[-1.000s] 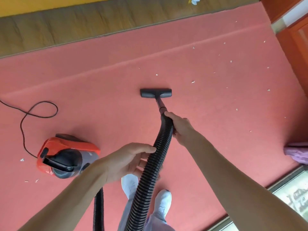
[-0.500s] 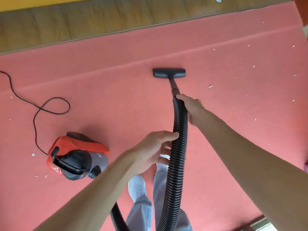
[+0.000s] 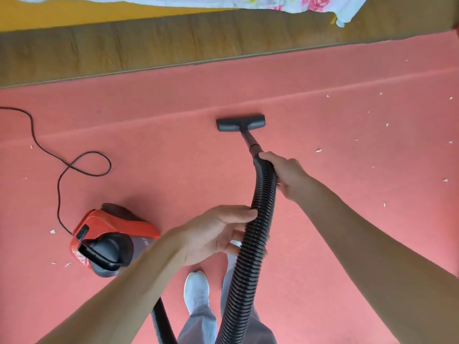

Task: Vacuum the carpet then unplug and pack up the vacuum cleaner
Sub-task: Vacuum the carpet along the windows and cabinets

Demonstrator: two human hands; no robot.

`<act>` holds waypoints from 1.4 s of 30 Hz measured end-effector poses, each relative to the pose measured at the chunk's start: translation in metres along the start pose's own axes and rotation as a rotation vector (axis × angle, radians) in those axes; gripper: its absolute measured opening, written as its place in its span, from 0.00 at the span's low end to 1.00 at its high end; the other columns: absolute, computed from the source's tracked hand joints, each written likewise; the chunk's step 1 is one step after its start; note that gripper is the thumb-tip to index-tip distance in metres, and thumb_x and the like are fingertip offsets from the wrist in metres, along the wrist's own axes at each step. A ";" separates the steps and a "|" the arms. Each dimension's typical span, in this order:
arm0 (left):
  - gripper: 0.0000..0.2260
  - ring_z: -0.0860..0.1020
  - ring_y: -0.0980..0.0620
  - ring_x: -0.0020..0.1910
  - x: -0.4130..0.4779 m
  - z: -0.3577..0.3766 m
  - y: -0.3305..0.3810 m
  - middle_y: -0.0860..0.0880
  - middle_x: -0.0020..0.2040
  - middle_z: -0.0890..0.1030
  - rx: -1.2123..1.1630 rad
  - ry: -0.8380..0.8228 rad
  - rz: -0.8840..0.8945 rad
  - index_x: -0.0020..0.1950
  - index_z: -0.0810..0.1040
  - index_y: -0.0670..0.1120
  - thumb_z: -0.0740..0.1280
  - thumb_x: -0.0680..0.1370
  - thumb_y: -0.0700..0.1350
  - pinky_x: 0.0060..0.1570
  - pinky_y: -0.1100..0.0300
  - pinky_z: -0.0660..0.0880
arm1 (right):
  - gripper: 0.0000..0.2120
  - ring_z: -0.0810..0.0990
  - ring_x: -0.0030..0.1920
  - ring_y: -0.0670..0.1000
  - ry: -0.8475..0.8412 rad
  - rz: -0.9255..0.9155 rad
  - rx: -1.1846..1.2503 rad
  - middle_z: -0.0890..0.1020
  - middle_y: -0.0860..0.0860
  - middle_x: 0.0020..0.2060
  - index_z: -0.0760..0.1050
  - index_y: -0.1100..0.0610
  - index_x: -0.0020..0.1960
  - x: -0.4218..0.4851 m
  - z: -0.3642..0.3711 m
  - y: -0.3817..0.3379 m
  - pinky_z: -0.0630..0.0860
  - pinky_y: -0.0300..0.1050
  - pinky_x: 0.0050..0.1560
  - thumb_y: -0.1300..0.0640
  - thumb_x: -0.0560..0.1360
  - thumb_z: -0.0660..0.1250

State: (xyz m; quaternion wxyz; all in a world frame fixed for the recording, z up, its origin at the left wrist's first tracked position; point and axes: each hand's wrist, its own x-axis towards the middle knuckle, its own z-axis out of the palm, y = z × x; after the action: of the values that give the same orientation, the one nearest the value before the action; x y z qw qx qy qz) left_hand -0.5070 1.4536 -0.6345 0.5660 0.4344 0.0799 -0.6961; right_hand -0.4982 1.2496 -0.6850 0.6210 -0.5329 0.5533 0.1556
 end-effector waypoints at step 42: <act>0.19 0.85 0.41 0.45 0.046 0.113 -0.026 0.42 0.48 0.85 0.501 -0.081 -0.169 0.57 0.82 0.40 0.71 0.76 0.54 0.44 0.54 0.82 | 0.25 0.75 0.32 0.52 0.283 0.119 0.662 0.77 0.57 0.36 0.73 0.69 0.65 -0.055 -0.155 0.122 0.71 0.43 0.30 0.53 0.75 0.69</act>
State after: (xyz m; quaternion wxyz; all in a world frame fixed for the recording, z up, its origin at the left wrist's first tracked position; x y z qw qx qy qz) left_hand -0.5868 1.3615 -0.6081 0.3834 0.5245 -0.0814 -0.7558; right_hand -0.6928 1.1886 -0.6699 0.6670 -0.2860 0.6842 -0.0711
